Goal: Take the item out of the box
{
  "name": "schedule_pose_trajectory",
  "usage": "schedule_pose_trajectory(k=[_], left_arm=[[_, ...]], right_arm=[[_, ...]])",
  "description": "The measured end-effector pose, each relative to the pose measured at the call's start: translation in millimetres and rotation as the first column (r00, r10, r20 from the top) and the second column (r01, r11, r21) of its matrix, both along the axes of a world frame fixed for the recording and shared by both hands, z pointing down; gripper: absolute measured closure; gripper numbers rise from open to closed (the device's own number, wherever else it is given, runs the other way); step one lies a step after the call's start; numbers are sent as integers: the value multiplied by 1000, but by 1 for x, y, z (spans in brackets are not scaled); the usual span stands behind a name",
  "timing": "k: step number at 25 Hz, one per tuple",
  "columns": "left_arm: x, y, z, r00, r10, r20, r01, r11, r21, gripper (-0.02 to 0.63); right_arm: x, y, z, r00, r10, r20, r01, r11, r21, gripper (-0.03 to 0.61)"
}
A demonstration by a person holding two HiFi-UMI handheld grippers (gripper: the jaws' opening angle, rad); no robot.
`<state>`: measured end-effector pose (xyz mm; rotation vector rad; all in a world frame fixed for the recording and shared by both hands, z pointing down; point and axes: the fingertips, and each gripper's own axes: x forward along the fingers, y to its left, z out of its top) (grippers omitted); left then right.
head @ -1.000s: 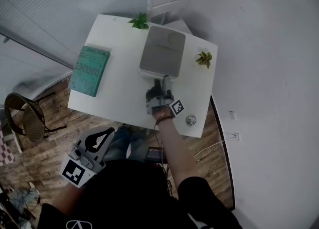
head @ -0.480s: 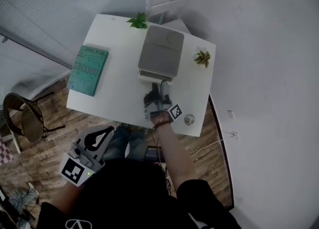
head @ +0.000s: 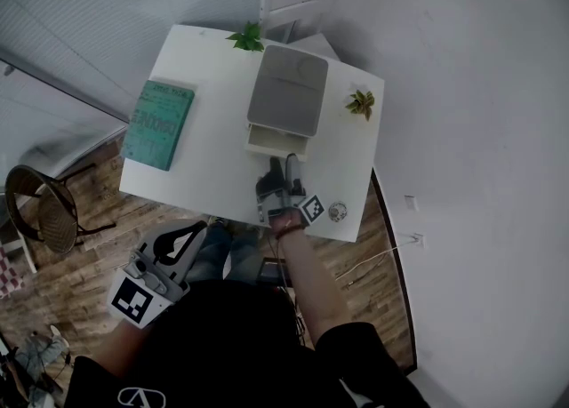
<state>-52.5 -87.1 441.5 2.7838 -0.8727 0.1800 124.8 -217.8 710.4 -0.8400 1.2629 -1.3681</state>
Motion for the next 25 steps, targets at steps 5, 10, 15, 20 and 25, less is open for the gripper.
schedule_pose_trajectory(k=[5, 10, 15, 20, 25], left_arm=[[2, -2, -2, 1000, 12, -7, -12, 1000, 2, 609], [6, -4, -5, 1000, 26, -13, -26, 1000, 6, 609], [7, -4, -6, 999, 40, -15, -40, 999, 11, 609], [7, -6, -8, 999, 49, -19, -49, 999, 12, 609], [9, -7, -9, 998, 64, -22, -64, 998, 12, 609]], right_arm=[[-1, 10, 2, 1000, -6, -5, 6, 1000, -10, 101], [-6, 20, 1, 1000, -13, 3, 13, 1000, -10, 110], [-9, 29, 1, 1000, -9, 10, 10, 1000, -15, 110], [-14, 38, -1, 1000, -22, 10, 22, 1000, -16, 112], [-17, 48, 0, 1000, -26, 9, 26, 999, -20, 121]])
